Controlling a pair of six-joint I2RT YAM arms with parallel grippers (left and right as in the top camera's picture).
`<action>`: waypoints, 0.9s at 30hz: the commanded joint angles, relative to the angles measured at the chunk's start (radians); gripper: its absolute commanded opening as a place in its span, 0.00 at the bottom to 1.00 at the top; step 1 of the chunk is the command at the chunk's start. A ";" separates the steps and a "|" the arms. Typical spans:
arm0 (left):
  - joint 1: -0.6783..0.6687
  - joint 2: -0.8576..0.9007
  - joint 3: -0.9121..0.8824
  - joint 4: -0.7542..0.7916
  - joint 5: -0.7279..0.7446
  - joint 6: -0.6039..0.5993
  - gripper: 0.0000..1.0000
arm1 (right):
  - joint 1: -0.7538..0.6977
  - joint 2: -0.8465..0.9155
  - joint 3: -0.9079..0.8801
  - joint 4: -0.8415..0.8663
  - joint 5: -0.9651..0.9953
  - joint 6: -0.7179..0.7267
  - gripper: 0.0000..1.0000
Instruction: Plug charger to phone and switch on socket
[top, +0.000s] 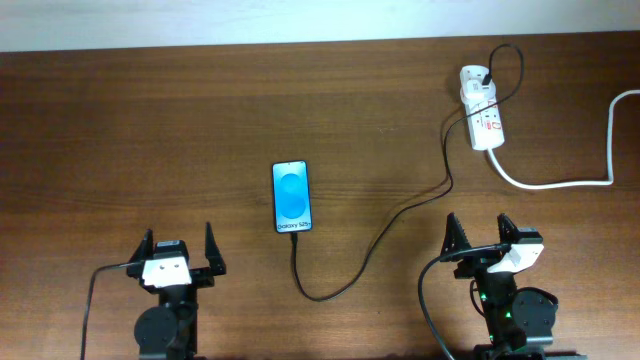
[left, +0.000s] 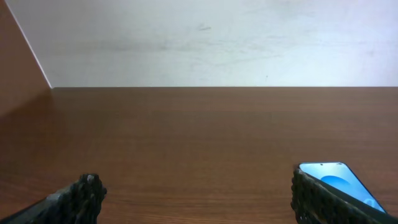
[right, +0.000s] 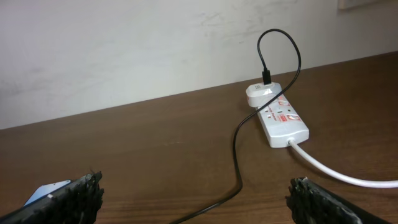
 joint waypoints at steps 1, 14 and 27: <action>0.020 -0.010 -0.008 0.000 0.019 0.019 0.99 | 0.006 -0.010 -0.005 -0.005 0.008 0.001 0.98; 0.029 -0.010 -0.008 0.000 0.019 0.019 0.99 | 0.006 -0.010 -0.005 -0.005 0.008 0.001 0.98; 0.029 -0.010 -0.008 0.000 0.018 0.019 0.99 | 0.006 -0.010 -0.005 -0.005 0.008 0.001 0.98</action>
